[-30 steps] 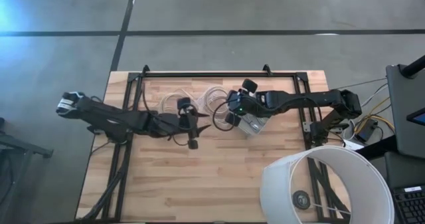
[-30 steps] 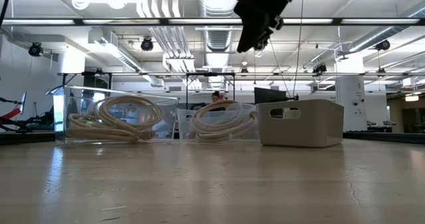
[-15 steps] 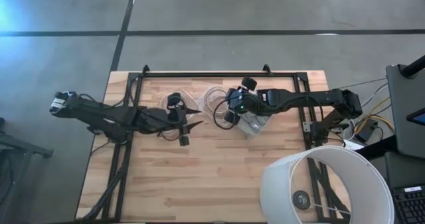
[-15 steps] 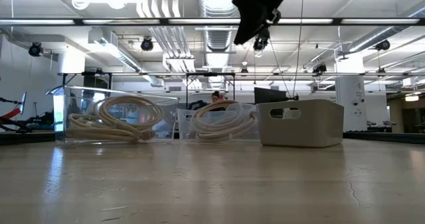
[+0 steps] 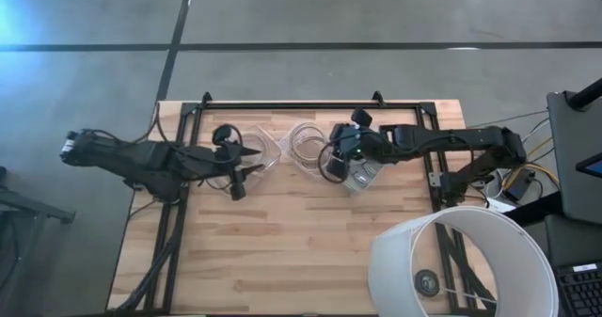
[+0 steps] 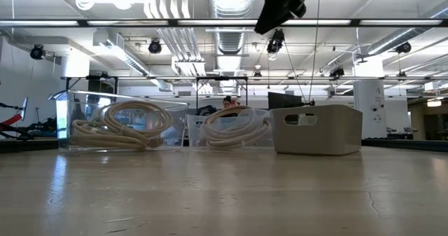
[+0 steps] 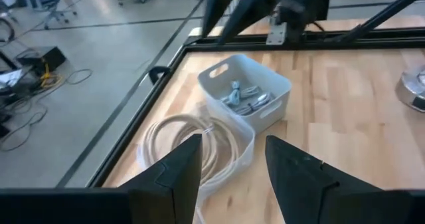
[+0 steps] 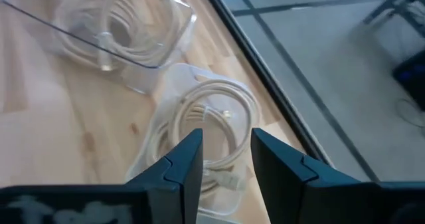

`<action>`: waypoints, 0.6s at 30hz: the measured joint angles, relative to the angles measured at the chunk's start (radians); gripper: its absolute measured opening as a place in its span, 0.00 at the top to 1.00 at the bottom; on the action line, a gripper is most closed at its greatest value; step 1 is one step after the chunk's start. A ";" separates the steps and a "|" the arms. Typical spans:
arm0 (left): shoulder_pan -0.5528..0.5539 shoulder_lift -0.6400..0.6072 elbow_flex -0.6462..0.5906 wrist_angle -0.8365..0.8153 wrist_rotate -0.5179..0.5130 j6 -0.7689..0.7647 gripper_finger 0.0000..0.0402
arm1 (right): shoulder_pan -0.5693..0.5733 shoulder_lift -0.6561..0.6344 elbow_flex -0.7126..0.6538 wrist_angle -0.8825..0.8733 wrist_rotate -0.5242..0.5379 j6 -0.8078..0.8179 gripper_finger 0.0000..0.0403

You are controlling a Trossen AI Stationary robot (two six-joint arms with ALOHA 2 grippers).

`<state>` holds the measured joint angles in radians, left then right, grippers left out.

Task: Pick & Place USB Port
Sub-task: Return to Home Position

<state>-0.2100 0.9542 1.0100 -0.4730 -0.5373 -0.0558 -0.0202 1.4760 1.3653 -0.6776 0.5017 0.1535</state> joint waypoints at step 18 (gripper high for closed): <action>0.000 -0.142 -0.137 -0.042 -0.226 -0.077 0.58 | 0.018 -0.390 -0.296 0.031 -0.004 0.074 0.68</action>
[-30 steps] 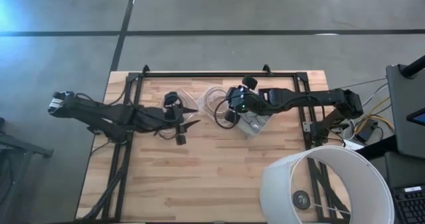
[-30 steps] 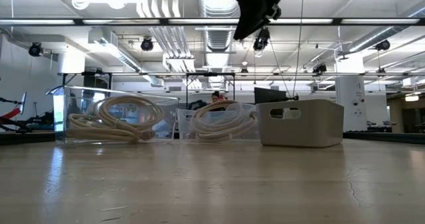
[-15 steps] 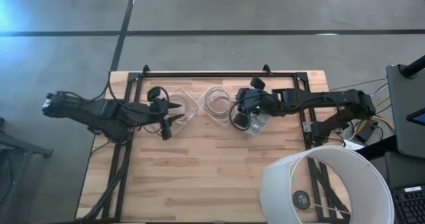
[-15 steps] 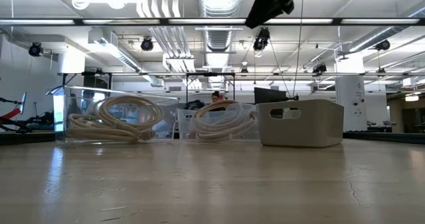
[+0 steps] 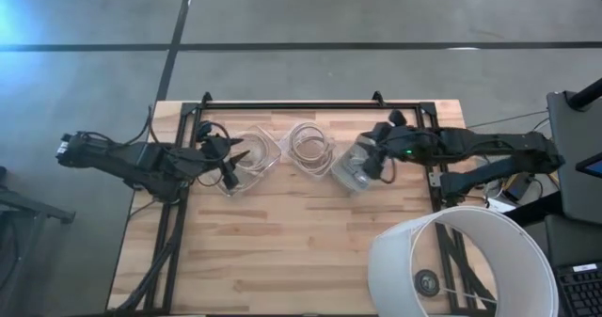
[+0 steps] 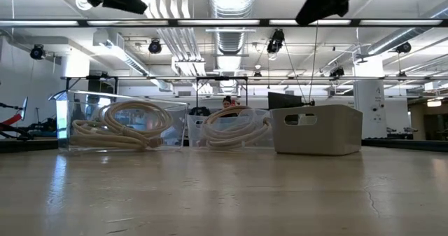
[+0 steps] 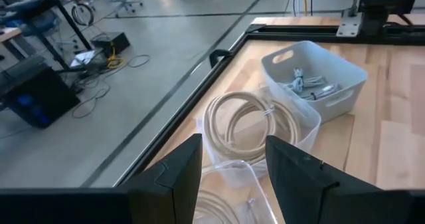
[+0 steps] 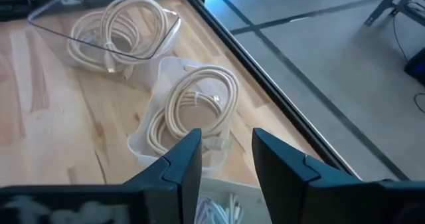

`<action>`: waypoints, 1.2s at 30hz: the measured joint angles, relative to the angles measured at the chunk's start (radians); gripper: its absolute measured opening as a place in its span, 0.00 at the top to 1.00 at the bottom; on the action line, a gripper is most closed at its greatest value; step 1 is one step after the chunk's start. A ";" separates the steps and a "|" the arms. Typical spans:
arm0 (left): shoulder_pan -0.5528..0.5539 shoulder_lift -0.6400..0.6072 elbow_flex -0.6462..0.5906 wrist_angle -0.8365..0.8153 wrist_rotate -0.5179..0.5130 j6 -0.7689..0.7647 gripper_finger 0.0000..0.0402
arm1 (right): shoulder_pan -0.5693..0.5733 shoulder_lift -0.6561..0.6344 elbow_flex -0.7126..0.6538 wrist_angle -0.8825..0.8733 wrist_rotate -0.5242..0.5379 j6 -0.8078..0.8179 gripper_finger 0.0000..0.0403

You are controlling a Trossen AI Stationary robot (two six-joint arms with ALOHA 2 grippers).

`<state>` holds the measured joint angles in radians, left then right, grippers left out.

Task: Pick & Place USB Port
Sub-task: Return to Home Position

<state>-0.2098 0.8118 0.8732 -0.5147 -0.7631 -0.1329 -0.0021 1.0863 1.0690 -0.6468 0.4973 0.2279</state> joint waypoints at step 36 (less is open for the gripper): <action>-0.001 -0.592 -0.543 0.433 -0.012 0.187 0.58 | 0.000 -0.571 -0.441 0.317 0.002 -0.075 0.70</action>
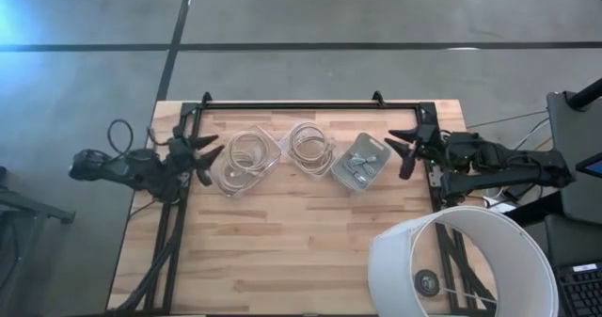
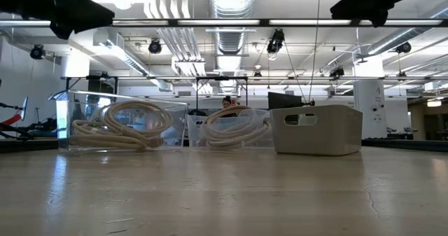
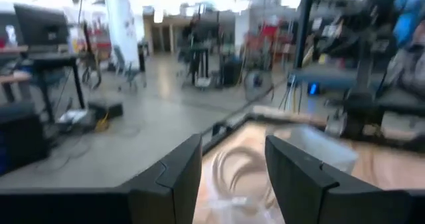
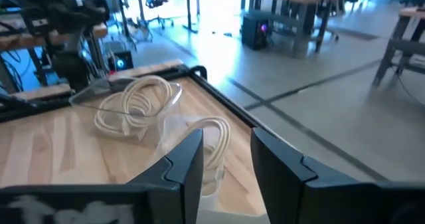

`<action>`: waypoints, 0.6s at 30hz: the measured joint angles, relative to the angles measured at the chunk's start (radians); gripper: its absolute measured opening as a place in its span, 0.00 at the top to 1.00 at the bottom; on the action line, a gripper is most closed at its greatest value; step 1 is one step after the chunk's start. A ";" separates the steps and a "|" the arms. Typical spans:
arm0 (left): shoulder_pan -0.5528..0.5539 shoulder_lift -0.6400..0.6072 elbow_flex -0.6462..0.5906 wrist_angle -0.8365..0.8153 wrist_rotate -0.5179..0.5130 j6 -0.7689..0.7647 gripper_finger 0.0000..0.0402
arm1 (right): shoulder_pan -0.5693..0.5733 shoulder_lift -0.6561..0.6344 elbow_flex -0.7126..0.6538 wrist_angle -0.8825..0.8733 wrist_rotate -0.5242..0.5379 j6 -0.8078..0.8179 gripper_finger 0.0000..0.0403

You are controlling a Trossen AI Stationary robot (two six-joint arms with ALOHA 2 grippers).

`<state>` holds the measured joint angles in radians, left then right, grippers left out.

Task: Pick & Place USB Port
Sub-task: Return to Home Position

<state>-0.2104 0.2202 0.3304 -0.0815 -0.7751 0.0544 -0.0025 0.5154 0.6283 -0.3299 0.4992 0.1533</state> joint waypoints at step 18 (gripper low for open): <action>0.000 -0.181 -0.139 0.086 0.176 0.092 0.58 | 0.000 -0.201 -0.107 0.033 -0.011 -0.063 0.70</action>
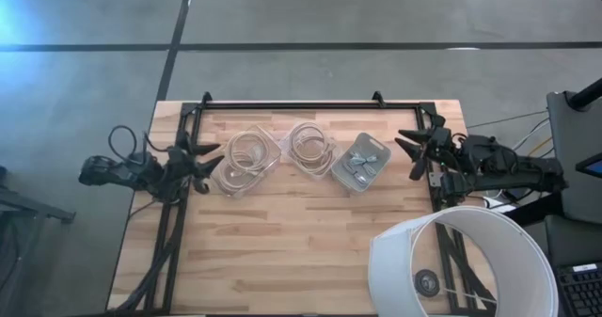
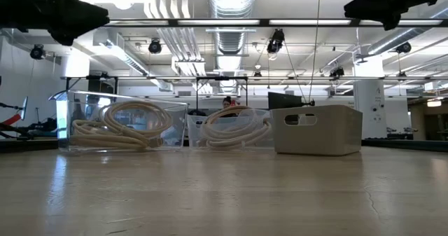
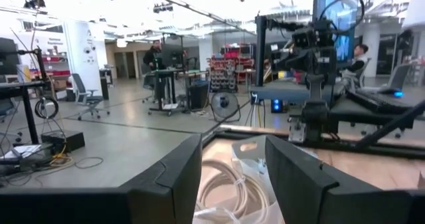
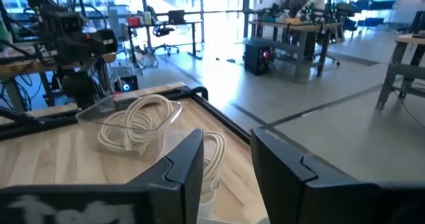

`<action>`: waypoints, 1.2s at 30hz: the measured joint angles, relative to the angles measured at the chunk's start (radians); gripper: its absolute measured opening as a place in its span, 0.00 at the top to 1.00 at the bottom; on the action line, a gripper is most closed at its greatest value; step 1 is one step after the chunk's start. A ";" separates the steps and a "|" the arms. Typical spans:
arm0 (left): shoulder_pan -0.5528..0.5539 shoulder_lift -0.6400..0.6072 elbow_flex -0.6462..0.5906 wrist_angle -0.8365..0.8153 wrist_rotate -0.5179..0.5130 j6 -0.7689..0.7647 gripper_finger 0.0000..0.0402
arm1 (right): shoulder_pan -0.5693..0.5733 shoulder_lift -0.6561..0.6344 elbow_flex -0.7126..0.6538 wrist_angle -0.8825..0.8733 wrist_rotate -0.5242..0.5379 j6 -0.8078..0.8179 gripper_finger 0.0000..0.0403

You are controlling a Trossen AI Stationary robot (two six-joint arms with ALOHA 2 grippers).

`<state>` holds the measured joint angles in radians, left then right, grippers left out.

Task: Pick & Place USB Port
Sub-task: Return to Home Position

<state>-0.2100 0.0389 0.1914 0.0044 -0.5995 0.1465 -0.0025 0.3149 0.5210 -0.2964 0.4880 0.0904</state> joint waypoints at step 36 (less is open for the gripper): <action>0.003 -0.008 -0.182 0.159 -0.001 -0.017 0.58 | 0.000 -0.171 -0.309 0.341 -0.254 -0.122 0.73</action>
<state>-0.2066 0.0311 0.0097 0.1635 -0.6002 0.1295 -0.0025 0.1438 0.2123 0.0443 0.2342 -0.0317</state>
